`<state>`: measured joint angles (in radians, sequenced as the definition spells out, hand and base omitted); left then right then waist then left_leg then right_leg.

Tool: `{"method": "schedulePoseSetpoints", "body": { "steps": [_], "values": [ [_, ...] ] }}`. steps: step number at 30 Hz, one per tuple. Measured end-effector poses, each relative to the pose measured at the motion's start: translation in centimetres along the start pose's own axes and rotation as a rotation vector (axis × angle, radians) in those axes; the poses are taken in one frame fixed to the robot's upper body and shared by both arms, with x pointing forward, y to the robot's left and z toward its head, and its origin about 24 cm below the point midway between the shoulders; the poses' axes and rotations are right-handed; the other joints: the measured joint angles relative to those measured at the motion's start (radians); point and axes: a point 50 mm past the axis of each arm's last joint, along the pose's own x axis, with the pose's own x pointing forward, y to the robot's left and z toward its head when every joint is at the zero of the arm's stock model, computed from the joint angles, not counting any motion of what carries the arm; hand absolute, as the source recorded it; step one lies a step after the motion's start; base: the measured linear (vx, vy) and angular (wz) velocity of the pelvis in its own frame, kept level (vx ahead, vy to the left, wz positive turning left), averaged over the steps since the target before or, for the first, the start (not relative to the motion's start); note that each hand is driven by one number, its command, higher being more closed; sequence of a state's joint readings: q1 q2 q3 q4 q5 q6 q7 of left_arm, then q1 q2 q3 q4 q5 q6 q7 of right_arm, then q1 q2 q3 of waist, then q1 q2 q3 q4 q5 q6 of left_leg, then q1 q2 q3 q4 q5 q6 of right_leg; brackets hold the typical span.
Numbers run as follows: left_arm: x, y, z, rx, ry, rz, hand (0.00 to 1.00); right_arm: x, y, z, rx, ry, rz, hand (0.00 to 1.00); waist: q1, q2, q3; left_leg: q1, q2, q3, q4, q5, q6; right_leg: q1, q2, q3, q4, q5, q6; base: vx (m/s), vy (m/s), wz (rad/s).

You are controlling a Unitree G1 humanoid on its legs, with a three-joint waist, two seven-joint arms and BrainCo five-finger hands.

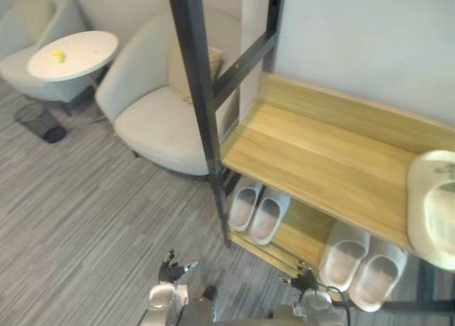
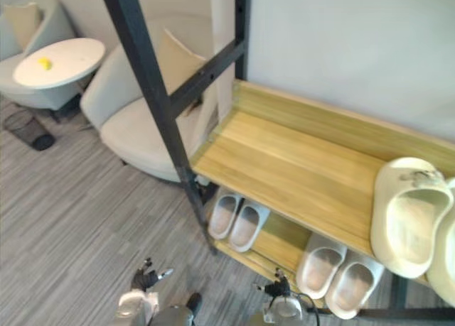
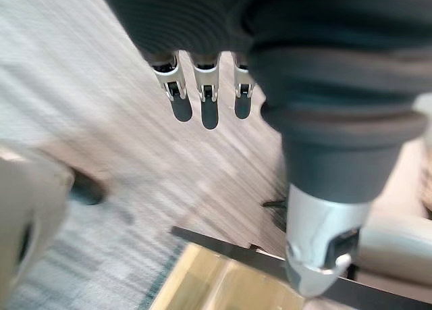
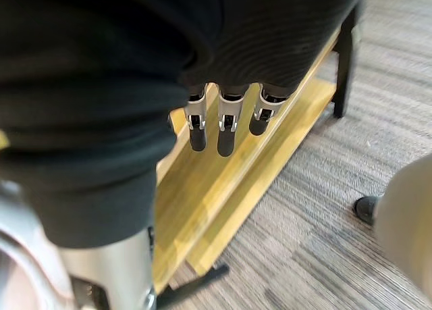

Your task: Organize the slippers on the shoe rack

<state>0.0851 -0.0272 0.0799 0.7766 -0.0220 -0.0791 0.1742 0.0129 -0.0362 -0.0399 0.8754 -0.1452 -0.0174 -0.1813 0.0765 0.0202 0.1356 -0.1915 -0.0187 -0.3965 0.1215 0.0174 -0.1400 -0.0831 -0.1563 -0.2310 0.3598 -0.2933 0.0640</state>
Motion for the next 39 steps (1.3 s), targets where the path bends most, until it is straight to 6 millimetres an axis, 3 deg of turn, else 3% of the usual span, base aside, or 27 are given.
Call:
{"method": "schedulePoseSetpoints", "body": {
  "steps": [2, 3, 4, 5, 7, 8, 10, 11, 12, 13, 14, 15, 16, 20, 22, 23, 24, 25, 27, 29, 30, 31, 33, 35, 37, 39],
  "values": [
    [-0.1, -0.1, -0.2, -0.003, 0.006, -0.001, 0.00, 0.2, 0.2, 0.9, 0.002, -0.022, 0.000, 0.00, 0.005, -0.016, 0.013, -0.018, 0.002, 0.044, -0.052, 0.101, 0.014, -0.006, 0.004, -0.047, -0.001, 0.005, -0.019, -0.11, -0.129, 0.77],
    [-0.2, -0.3, -0.3, -0.008, 0.009, -0.005, 0.00, 0.4, 0.0, 1.5, 0.008, -0.036, -0.011, 0.00, 0.004, -0.026, 0.017, -0.019, 0.001, 0.091, -0.143, 0.223, 0.034, -0.009, 0.003, -0.077, -0.031, 0.024, -0.049, -0.13, -0.108, 0.90],
    [-0.2, -0.4, -0.3, -0.010, 0.010, -0.007, 0.00, 0.4, 0.1, 1.5, 0.011, -0.039, -0.012, 0.00, -0.001, -0.034, 0.020, -0.021, 0.005, 0.123, -0.159, 0.228, 0.036, -0.008, -0.012, -0.108, -0.056, 0.034, -0.063, -0.19, -0.069, 1.06],
    [0.1, -0.6, 0.5, -0.023, -0.011, -0.008, 0.00, 0.6, -0.2, 2.0, 0.012, -0.052, -0.022, 0.00, -0.010, -0.036, 0.033, -0.060, 0.007, 0.277, 0.020, 0.098, 0.078, -0.005, -0.031, -0.164, -0.055, 0.042, -0.070, -0.15, 0.007, 0.95],
    [0.0, -0.5, 0.1, -0.031, 0.001, -0.001, 0.00, 0.4, -0.3, 2.2, 0.031, -0.069, -0.033, 0.00, -0.018, -0.041, 0.040, -0.067, 0.043, 0.451, 0.223, -0.057, 0.128, 0.012, -0.044, -0.222, -0.028, 0.042, -0.070, -0.15, -0.016, 1.12],
    [-0.1, -0.6, 0.0, -0.028, 0.006, -0.005, 0.00, 0.1, -0.5, 1.6, 0.044, -0.062, -0.039, 0.00, -0.026, -0.011, 0.029, -0.057, 0.109, 0.584, 0.333, -0.146, 0.134, 0.015, -0.046, -0.282, 0.012, 0.041, -0.071, -0.14, 0.050, 0.93],
    [-0.1, -0.6, 0.0, -0.027, 0.003, -0.006, 0.00, 0.2, -0.9, 1.9, 0.055, -0.070, -0.053, 0.00, -0.028, 0.006, 0.030, -0.072, 0.110, 0.615, 0.322, -0.144, 0.132, 0.009, -0.031, -0.295, 0.034, 0.030, -0.064, -0.15, 0.074, 1.00],
    [-0.1, -0.5, -0.1, 0.001, 0.007, -0.012, 0.00, 0.1, -1.0, 1.2, 0.066, -0.048, -0.057, 0.00, -0.040, -0.006, 0.017, -0.026, 0.054, 0.543, 0.150, -0.118, 0.100, 0.009, -0.014, -0.260, -0.046, 0.021, -0.057, -0.17, 0.054, 1.24],
    [0.2, -0.3, 0.2, 0.020, 0.002, -0.011, 0.00, 0.0, -1.0, 0.5, 0.067, -0.024, -0.056, 0.00, -0.046, -0.015, 0.017, -0.008, 0.052, 0.548, 0.125, -0.136, 0.126, 0.019, -0.031, -0.292, -0.088, 0.052, -0.065, -0.15, 0.053, 1.03],
    [0.2, -0.1, -0.2, 0.045, 0.017, -0.013, 0.00, 0.1, -0.8, 0.2, 0.071, -0.006, -0.052, 0.00, -0.040, -0.022, 0.021, -0.004, 0.063, 0.581, 0.210, -0.202, 0.134, 0.031, -0.041, -0.323, -0.121, 0.088, -0.051, -0.05, 0.086, 0.56],
    [0.0, 0.0, -0.9, 0.057, 0.050, -0.014, 0.00, 0.1, -1.4, 0.1, 0.078, -0.002, -0.069, 0.00, -0.041, -0.003, 0.018, 0.027, 0.085, 0.577, 0.220, -0.205, 0.114, 0.048, -0.024, -0.330, -0.131, 0.104, -0.038, -0.01, 0.114, 0.47],
    [0.0, 0.0, -1.5, 0.068, 0.081, -0.016, 0.00, 0.1, -1.4, -0.4, 0.094, 0.025, -0.073, 0.00, -0.044, 0.003, 0.025, 0.080, 0.069, 0.547, 0.111, -0.190, 0.092, 0.046, -0.017, -0.313, -0.139, 0.121, -0.024, -0.01, 0.170, 0.34],
    [0.1, 0.2, -1.5, 0.077, 0.080, -0.014, 0.00, 0.1, -1.2, -0.5, 0.093, 0.034, -0.064, 0.00, -0.043, -0.001, 0.025, 0.094, 0.058, 0.541, 0.071, -0.167, 0.099, 0.040, -0.010, -0.282, -0.147, 0.139, -0.035, -0.01, 0.153, 0.40],
    [0.1, 1.1, -1.9, 0.124, 0.091, -0.010, 0.00, 0.0, -0.7, -1.4, 0.086, 0.077, -0.049, 0.00, -0.047, -0.018, 0.027, 0.104, -0.011, 0.491, 0.030, -0.134, 0.130, 0.044, -0.064, -0.256, -0.125, 0.148, 0.010, -0.02, 0.138, 0.34],
    [0.2, 1.2, -1.8, 0.126, 0.088, -0.007, 0.00, 0.0, -0.6, -1.4, 0.087, 0.080, -0.045, 0.00, -0.053, -0.026, 0.033, 0.108, -0.040, 0.444, 0.020, -0.127, 0.145, 0.033, -0.107, -0.249, -0.028, 0.120, 0.014, -0.05, 0.082, 0.69],
    [0.1, 1.0, -1.8, 0.122, 0.090, -0.011, 0.00, 0.0, -0.7, -1.5, 0.097, 0.082, -0.051, 0.00, -0.064, -0.027, 0.033, 0.116, -0.049, 0.408, 0.019, -0.129, 0.160, -0.001, -0.123, -0.200, 0.067, 0.113, -0.001, -0.04, 0.076, 1.12],
    [0.1, 1.1, -1.9, 0.122, 0.092, -0.008, 0.00, 0.0, -0.7, -1.4, 0.112, 0.079, -0.053, 0.00, -0.074, -0.025, 0.037, 0.123, -0.051, 0.367, 0.014, -0.128, 0.165, -0.042, -0.115, -0.100, 0.144, 0.100, -0.013, 0.01, 0.011, 1.18],
    [0.1, 1.4, -1.9, 0.119, 0.093, 0.002, 0.00, -0.2, -0.6, -1.6, 0.117, 0.082, -0.051, 0.00, -0.075, -0.023, 0.038, 0.124, -0.050, 0.330, 0.012, -0.125, 0.165, -0.063, -0.074, 0.013, 0.164, 0.077, -0.009, 0.02, -0.044, 1.19],
    [0.2, 2.2, -1.9, 0.089, 0.097, 0.035, 0.00, -0.4, 0.4, -1.9, 0.129, 0.095, -0.027, 0.00, -0.070, -0.049, 0.026, 0.136, -0.056, 0.246, -0.003, -0.115, 0.171, -0.099, 0.019, 0.182, 0.172, 0.039, 0.008, 0.05, -0.152, 1.14],
    [0.2, 2.2, -1.9, 0.074, 0.099, 0.042, 0.00, -0.5, 0.6, -1.9, 0.133, 0.092, -0.023, 0.00, -0.074, -0.055, 0.026, 0.143, -0.067, 0.187, 0.001, -0.120, 0.163, -0.112, 0.054, 0.226, 0.149, 0.031, 0.004, 0.07, -0.194, 1.15],
    [0.2, 2.2, -1.8, 0.069, 0.097, 0.044, 0.00, -0.6, 0.8, -2.1, 0.135, 0.101, -0.019, 0.00, -0.074, -0.075, 0.021, 0.136, -0.097, 0.142, 0.005, -0.125, 0.152, -0.100, 0.055, 0.247, 0.078, 0.035, -0.005, 0.07, -0.206, 1.18],
    [0.3, 2.3, -1.8, 0.068, 0.095, 0.047, 0.00, -0.7, 0.9, -2.2, 0.138, 0.105, -0.015, 0.00, -0.074, -0.089, 0.021, 0.138, -0.112, 0.128, 0.007, -0.129, 0.145, -0.097, 0.045, 0.242, 0.061, 0.024, -0.025, 0.11, -0.206, 1.29],
    [0.2, 0.9, -1.6, 0.039, 0.091, 0.020, 0.00, -0.6, 0.2, -2.3, 0.137, 0.106, -0.028, 0.00, -0.066, -0.061, 0.007, 0.103, -0.097, 0.085, 0.061, -0.148, 0.115, -0.081, 0.032, 0.129, 0.050, -0.014, -0.031, 0.18, -0.167, 1.04],
    [0.1, 0.8, -1.6, 0.008, 0.092, 0.031, 0.00, -0.5, 0.6, -1.9, 0.135, 0.096, -0.015, 0.00, -0.064, -0.046, 0.013, 0.076, -0.084, 0.083, 0.120, -0.182, 0.091, -0.054, 0.040, 0.086, 0.047, -0.016, -0.040, 0.25, -0.151, 0.69],
    [0.1, 1.0, -1.6, -0.006, 0.089, 0.041, 0.00, -0.6, 1.5, -1.4, 0.121, 0.080, 0.013, 0.00, -0.064, -0.040, 0.016, 0.042, -0.075, 0.103, 0.212, -0.211, 0.071, 0.001, 0.056, 0.036, 0.023, -0.016, -0.040, 0.30, -0.142, 0.73],
    [0.2, 1.0, -0.6, -0.044, 0.048, 0.053, 0.00, -0.7, 1.9, -0.7, 0.122, 0.043, 0.026, 0.00, -0.059, -0.049, 0.035, -0.041, -0.054, 0.221, 0.431, -0.225, 0.047, 0.070, 0.074, -0.004, -0.013, -0.010, -0.049, 0.21, -0.060, 0.69]
  ]
}}
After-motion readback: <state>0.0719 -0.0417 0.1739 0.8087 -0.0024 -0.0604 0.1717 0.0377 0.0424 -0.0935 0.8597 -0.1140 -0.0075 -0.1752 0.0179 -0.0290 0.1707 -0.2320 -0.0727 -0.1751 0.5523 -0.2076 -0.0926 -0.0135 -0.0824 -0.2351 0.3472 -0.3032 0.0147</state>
